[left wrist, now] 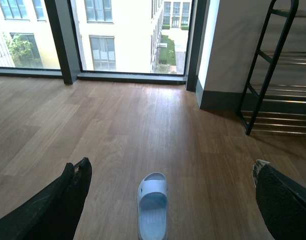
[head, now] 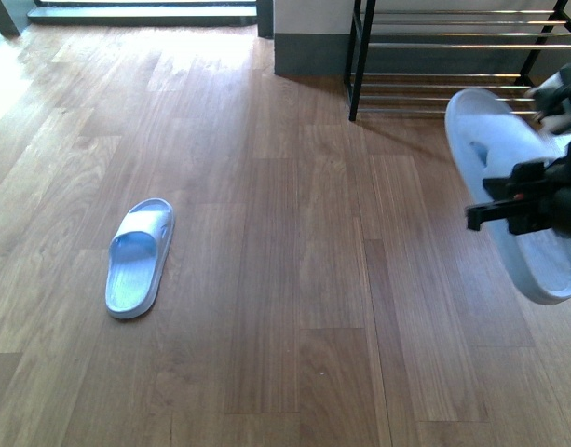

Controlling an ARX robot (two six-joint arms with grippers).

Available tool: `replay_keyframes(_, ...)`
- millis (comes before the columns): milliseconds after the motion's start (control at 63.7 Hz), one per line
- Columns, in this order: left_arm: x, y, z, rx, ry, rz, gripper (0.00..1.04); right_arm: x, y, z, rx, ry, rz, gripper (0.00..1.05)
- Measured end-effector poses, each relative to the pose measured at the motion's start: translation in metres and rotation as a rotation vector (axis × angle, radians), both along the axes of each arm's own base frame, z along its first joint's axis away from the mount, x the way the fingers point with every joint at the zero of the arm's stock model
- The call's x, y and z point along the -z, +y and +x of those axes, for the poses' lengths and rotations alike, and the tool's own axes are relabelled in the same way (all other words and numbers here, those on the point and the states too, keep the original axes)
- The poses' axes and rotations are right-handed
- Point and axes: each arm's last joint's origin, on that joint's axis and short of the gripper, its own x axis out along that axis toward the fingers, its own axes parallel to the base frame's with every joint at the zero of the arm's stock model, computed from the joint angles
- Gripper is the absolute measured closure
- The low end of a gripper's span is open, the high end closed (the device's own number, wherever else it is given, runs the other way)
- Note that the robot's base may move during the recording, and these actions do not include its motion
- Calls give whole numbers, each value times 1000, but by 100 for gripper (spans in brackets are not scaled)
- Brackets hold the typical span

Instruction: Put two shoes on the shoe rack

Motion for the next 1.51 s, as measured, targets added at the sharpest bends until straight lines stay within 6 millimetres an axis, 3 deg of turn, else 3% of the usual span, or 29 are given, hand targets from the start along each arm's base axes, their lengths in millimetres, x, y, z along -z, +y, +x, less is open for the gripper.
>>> replay_keyframes(126, 0, 0, 0, 0, 0, 0, 9, -13, -1, -5, -1, -43, 10, 103)
replay_keyframes(1428, 0, 0, 0, 0, 0, 0, 9, -11, -2, -7, 4, -32, 15, 103)
replay_keyframes(1507, 0, 0, 0, -138, 134, -48, 9, -11, -2, -7, 4, -32, 15, 103)
